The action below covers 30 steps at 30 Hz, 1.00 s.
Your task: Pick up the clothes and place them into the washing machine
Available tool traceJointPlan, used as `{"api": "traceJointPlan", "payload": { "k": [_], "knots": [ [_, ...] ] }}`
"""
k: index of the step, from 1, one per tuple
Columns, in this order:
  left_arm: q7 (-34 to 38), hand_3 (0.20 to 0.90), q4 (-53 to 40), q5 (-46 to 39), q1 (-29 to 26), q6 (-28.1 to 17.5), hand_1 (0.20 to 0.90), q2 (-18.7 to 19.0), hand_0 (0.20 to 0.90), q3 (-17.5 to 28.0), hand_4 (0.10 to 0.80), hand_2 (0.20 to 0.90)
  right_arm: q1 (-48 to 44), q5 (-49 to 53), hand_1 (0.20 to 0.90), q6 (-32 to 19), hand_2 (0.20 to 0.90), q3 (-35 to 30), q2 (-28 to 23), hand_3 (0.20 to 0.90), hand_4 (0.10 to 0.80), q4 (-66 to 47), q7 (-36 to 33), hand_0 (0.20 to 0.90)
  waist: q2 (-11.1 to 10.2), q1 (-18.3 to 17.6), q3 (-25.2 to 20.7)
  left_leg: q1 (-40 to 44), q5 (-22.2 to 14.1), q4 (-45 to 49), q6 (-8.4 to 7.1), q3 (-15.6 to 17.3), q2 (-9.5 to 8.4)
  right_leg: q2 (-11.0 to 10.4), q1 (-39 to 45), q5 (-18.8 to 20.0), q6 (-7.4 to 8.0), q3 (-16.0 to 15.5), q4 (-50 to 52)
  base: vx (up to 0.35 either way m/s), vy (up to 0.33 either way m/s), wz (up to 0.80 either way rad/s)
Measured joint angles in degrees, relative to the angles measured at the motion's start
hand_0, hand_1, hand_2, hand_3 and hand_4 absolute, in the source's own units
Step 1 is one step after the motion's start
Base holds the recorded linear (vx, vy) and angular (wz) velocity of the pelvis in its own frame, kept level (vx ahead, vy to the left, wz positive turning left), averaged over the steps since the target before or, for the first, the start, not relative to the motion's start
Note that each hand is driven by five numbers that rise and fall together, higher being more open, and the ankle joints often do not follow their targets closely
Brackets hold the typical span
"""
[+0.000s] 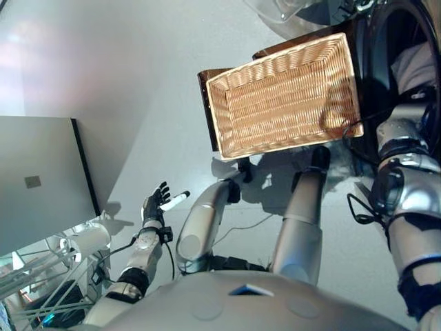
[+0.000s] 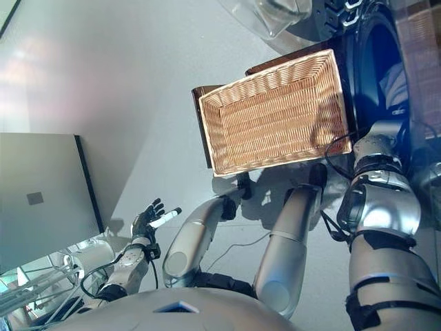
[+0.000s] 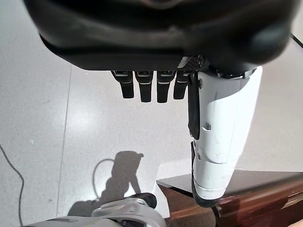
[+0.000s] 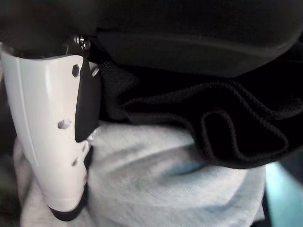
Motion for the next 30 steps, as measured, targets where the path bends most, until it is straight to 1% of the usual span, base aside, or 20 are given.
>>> {"api": "traceJointPlan", "payload": {
  "k": [1, 5, 11, 18, 24, 27, 30],
  "knots": [
    [0.0, 0.9, 0.0, 0.0, 0.0, 0.1, 0.9, -0.1, 0.9, 0.0, 0.8, 0.9, 0.1, 1.1, 0.2, -0.6, 0.2, -1.5, 0.4, 0.2, 0.3, -1.0, -0.1, 0.2, 0.1, 0.0, 0.0, 0.7, 0.0, -0.7, -0.04, 0.0, -0.43, 0.0, 0.3, -0.1, 0.01, 0.0, 0.0, 0.07, 0.015, 0.02],
    [0.0, 0.9, 0.0, -1.3, 0.5, 0.1, 0.9, -1.0, 0.9, -0.2, 0.8, 0.9, 0.0, 4.0, 0.2, -3.0, 0.2, -4.7, 0.4, 0.2, 0.3, -2.9, -0.9, 0.2, 1.3, -0.1, -0.8, 1.9, 0.3, -2.1, 0.13, -0.2, -0.78, -0.5, 1.4, -0.7, 0.57, -0.1, -0.1, 0.062, 0.009, 0.04],
    [0.0, 0.9, 0.0, -2.2, 1.3, 0.2, 0.9, -1.2, 0.9, -2.2, 0.8, 0.9, 0.1, 5.3, 0.2, -5.8, 0.2, -8.0, 0.3, 0.2, 0.3, -5.0, -2.9, 0.2, 1.4, -1.0, -0.9, 2.6, 0.4, -2.7, 0.35, -0.1, -1.54, -1.1, 1.6, -0.9, 0.73, 0.1, -0.3, 0.054, -0.002, 0.02],
    [0.0, 0.9, 0.0, -3.5, 1.4, 0.3, 0.9, -1.5, 0.9, -2.3, 0.8, 0.9, 1.2, 5.3, 0.2, -9.0, 0.2, -10.8, -0.3, 0.2, 0.3, -5.6, -5.9, 0.2, 1.4, -1.4, -0.9, 2.9, 0.5, -3.1, 0.83, 0.0, -1.87, -1.5, 2.3, -1.3, 1.32, 0.1, -1.0, 0.011, 0.001, 0.02],
    [0.0, 0.9, 0.0, -3.8, 1.5, 0.5, 0.9, -1.5, 0.9, -2.8, 0.8, 0.9, 2.0, 5.3, 0.2, -11.0, 0.2, -11.0, -0.3, 0.2, 0.3, -8.3, -7.2, 0.2, 1.3, -1.5, -0.9, 2.9, 0.1, -3.3, 1.18, 0.0, -2.36, -1.8, 2.3, -1.4, 1.59, 0.4, -1.4, 0.005, 0.001, -0.01],
    [0.0, 0.9, 0.0, -3.8, 1.5, 0.4, 0.9, -1.5, 0.9, -4.1, 0.8, 0.9, 2.5, 5.1, 0.2, -11.1, 0.2, -10.9, -0.2, 0.2, 0.3, -9.8, -7.8, 0.2, 1.2, -1.6, -0.8, 2.9, -0.1, -3.4, 1.33, 0.2, -2.48, -1.9, 2.3, -1.3, 1.86, 0.6, -1.9, 0.04, 0.013, -0.05],
    [0.0, 0.9, 0.0, -3.8, 1.4, 0.3, 0.9, -1.5, 0.9, -4.2, 0.8, 0.9, 2.5, 5.0, 0.2, -11.1, 0.2, -10.8, -0.2, 0.2, 0.3, -10.0, -7.9, 0.2, 0.9, -1.9, -0.6, 3.1, -0.3, -3.4, 1.55, 0.5, -2.54, -2.0, 2.6, -1.0, 2.33, 0.9, -2.4, 0.043, 0.006, -0.04]
  ]
}}
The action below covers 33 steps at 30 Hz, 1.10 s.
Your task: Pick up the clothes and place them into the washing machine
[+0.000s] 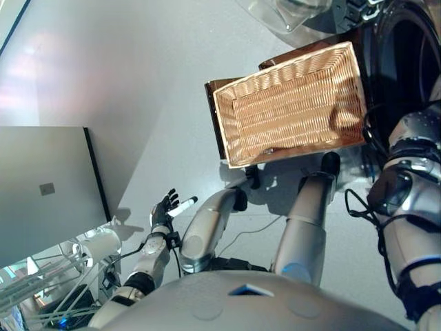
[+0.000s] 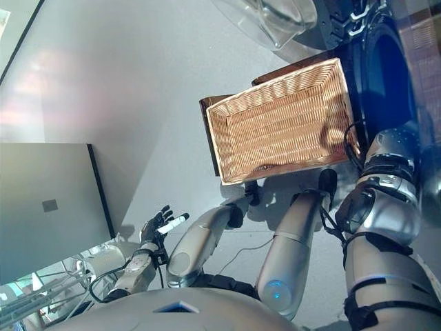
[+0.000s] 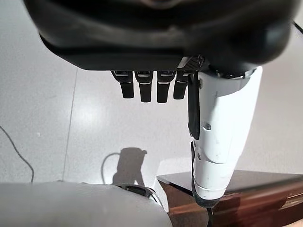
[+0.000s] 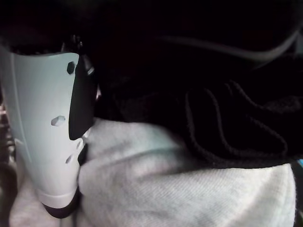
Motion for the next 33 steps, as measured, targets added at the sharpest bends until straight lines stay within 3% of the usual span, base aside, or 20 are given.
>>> {"api": "traceJointPlan", "payload": {
  "k": [10, 11, 12, 13, 33],
  "knots": [
    [0.0, 0.9, -0.4, 0.1, 0.0, -0.3, 0.9, 0.0, 0.9, 0.0, 0.8, 0.9, 0.6, -1.4, 0.2, 1.4, 0.2, 0.6, 0.0, 0.2, 0.3, 0.6, 0.5, 0.2, -0.2, -0.2, 0.1, 0.5, -0.2, 0.2, 0.22, -0.1, -0.04, -0.2, 1.0, 0.3, 0.59, -0.1, -0.4, -0.012, -0.011, 0.0],
    [0.0, 0.9, -0.4, 0.1, 0.0, -0.3, 0.9, 0.0, 0.9, 0.0, 0.8, 0.9, 0.8, -1.4, 0.23, 1.8, 0.23, 0.7, 0.0, 0.23, 0.322, 0.6, 0.7, 0.23, -0.2, -0.2, 0.1, 0.6, -0.2, 0.2, 0.22, -0.1, -0.04, -0.2, 1.1, 0.3, 0.59, -0.2, -0.4, 0.0, 0.0, 0.0],
    [0.0, 0.9, -0.4, 0.1, 0.0, -0.3, 0.9, 0.0, 0.9, 0.0, 0.8, 0.9, 0.9, -1.4, 0.485, 2.3, 0.485, 0.7, 0.0, 0.485, 0.504, 0.8, 0.9, 0.485, -0.2, -0.2, 0.1, 0.6, -0.2, 0.2, 0.22, -0.2, -0.04, -0.2, 1.2, 0.3, 0.59, -0.2, -0.4, 0.0, 0.0, 0.0],
    [0.0, 0.9, -0.4, 0.1, 0.0, -0.3, 0.9, 0.0, 0.9, 0.0, 0.8, 0.9, 1.0, -1.4, 0.9, 2.8, 0.9, 0.7, 0.0, 0.9, 0.8, 0.9, 1.4, 0.9, -0.2, -0.3, 0.2, 0.7, -0.2, 0.3, 0.22, -0.3, -0.01, -0.2, 1.4, 0.3, 0.59, -0.4, -0.4, -0.017, 0.003, 0.04],
    [-0.1, 0.9, -0.6, 1.1, 0.0, -0.4, 0.9, 0.1, 0.9, 0.5, 0.8, 0.9, 5.3, -3.8, 0.9, 7.8, 0.9, 5.0, 1.9, 0.9, 0.8, 2.7, 6.9, 0.9, -0.3, 0.2, 0.0, 4.9, -0.5, -0.6, 0.16, -0.6, 0.11, -0.2, 5.9, 0.1, 0.68, -0.9, -1.6, 0.007, 0.009, -0.01]
  ]
}}
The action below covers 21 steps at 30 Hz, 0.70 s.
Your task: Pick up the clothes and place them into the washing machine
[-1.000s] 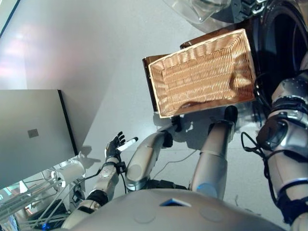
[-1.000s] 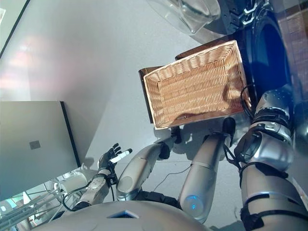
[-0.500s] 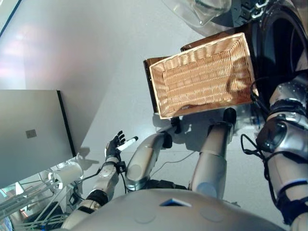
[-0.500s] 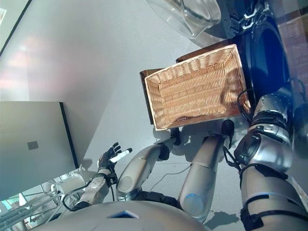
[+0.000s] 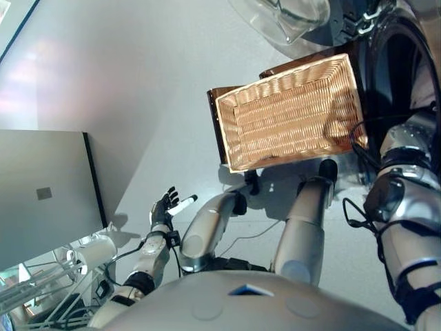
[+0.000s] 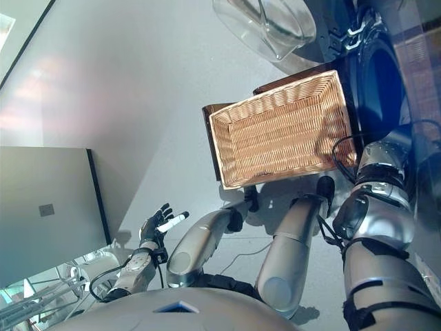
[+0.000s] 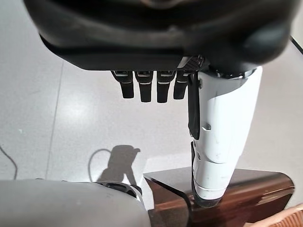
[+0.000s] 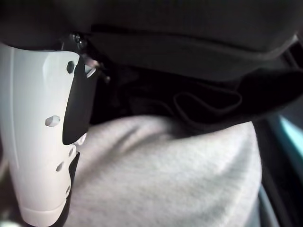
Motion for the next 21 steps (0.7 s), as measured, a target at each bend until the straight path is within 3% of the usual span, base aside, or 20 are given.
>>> {"api": "traceJointPlan", "payload": {
  "k": [21],
  "knots": [
    [0.0, 0.9, 4.5, 3.9, 0.2, 0.1, 0.9, 0.1, 0.9, 4.7, 0.8, 0.9, 12.8, -5.6, 0.9, 8.7, 0.9, 2.4, 7.2, 0.9, 0.8, 5.3, 3.6, 0.9, -2.7, 0.4, -6.2, 11.3, -0.4, -5.5, 0.37, -1.7, 1.16, -0.1, 15.0, 1.6, 0.87, -4.5, -10.5, 0.053, -0.017, -0.02]
  ]
}}
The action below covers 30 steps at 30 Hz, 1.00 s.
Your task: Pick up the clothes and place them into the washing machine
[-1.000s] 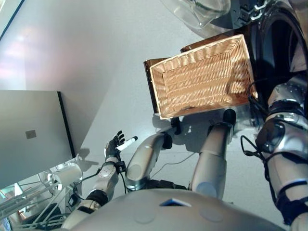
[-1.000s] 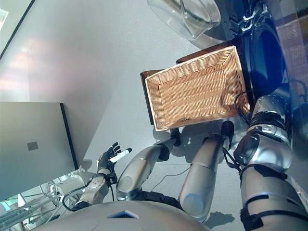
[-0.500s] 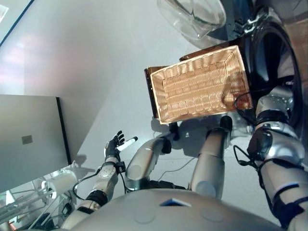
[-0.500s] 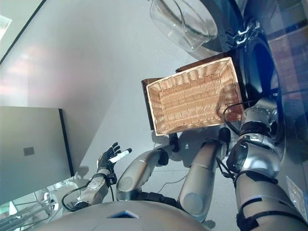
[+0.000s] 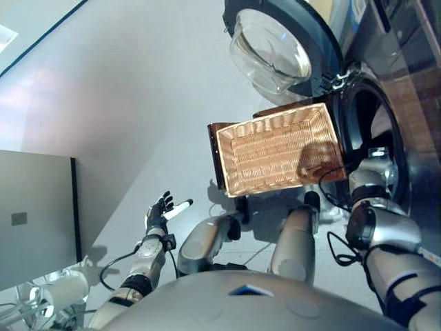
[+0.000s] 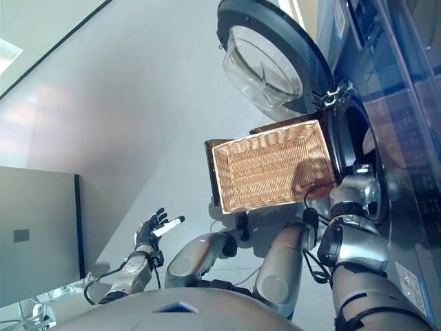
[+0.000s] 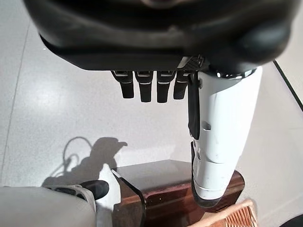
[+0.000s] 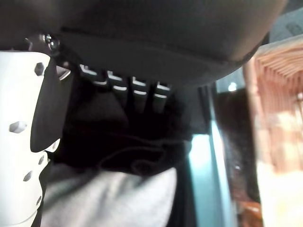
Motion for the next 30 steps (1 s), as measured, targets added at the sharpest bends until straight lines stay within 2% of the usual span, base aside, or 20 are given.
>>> {"api": "traceJointPlan", "payload": {
  "k": [3, 4, 9, 18, 21, 24, 30],
  "knots": [
    [0.1, 0.9, 1.3, 0.2, 0.5, 0.0, 0.9, 0.4, 0.9, 0.3, 0.8, 0.9, 1.7, -0.9, 0.9, 0.1, 0.9, 1.7, 1.8, 0.9, 0.8, 0.1, 0.0, 0.9, -1.0, 0.0, -1.1, 1.7, 0.0, -1.1, 0.02, -0.1, 0.07, 0.0, 2.0, 0.2, 0.05, -0.3, -1.6, 0.041, -0.031, -0.06],
    [0.2, 0.9, 1.4, 0.2, 1.1, 0.0, 0.9, 0.7, 0.9, 0.3, 0.8, 0.9, 2.2, -1.1, 0.9, 0.1, 0.9, 2.3, 3.0, 0.9, 0.8, 0.1, 0.2, 0.9, -1.9, 0.0, -2.0, 1.9, 0.0, -1.6, 0.1, 0.0, 0.06, -0.1, 2.1, 0.4, -0.14, -0.4, -2.2, 0.06, -0.035, -0.05],
    [0.3, 0.9, 1.6, 1.1, 1.1, 0.0, 0.9, 0.7, 0.9, 1.0, 0.8, 0.9, 4.3, -1.1, 0.9, 0.1, 0.9, 2.4, 5.4, 0.9, 0.8, 0.1, 1.3, 0.9, -3.0, -0.1, -3.8, 2.6, 0.3, -2.4, 0.54, -0.7, -0.04, -0.6, 4.3, 1.4, 0.11, -1.6, -4.9, 0.059, -0.014, 0.06],
    [0.6, 0.9, 3.7, 1.5, 1.2, 0.1, 0.9, 0.7, 0.9, 2.5, 0.8, 0.9, 9.3, -3.3, 0.9, -0.1, 0.9, 6.7, 9.1, 0.9, 0.8, 0.2, 1.4, 0.9, -4.0, -0.1, -5.5, 6.2, 0.6, -4.1, 0.66, -1.5, 0.38, -0.5, 9.3, 2.3, 0.26, -3.3, -8.5, 0.07, -0.032, 0.03],
    [0.9, 0.9, 4.3, 1.9, 1.8, 0.1, 0.9, 0.8, 0.9, 4.1, 0.8, 0.9, 11.3, -4.6, 0.9, 0.3, 0.9, 8.0, 11.6, 0.9, 0.8, 1.5, 2.1, 0.9, -5.6, -0.2, -7.0, 7.3, 0.6, -4.9, 0.51, -1.5, 0.52, -0.4, 10.1, 2.2, 0.14, -3.5, -8.8, 0.075, -0.031, -0.04],
    [1.6, 0.9, 5.7, 2.5, 1.9, 0.3, 0.9, 0.7, 0.9, 4.1, 0.8, 0.9, 13.9, -6.8, 0.9, 1.5, 0.9, 9.0, 12.4, 0.9, 0.8, 1.9, 2.4, 0.9, -6.2, -0.2, -7.9, 8.6, 0.6, -5.1, 0.53, -1.7, 0.72, -0.4, 12.4, 2.8, 0.12, -4.2, -10.6, 0.056, -0.031, 0.02],
    [1.9, 0.9, 7.1, 3.8, 2.1, 0.5, 0.9, 0.8, 0.9, 4.4, 0.8, 0.9, 18.1, -16.0, 0.9, 5.2, 0.9, 17.8, 13.5, 0.9, 0.8, 2.4, 3.4, 0.9, -7.4, -0.2, -9.3, 9.7, 0.4, -5.9, 0.21, -2.0, 0.81, -0.4, 14.0, 3.0, 0.23, -4.7, -11.8, 0.046, -0.033, 0.02]
  ]
}}
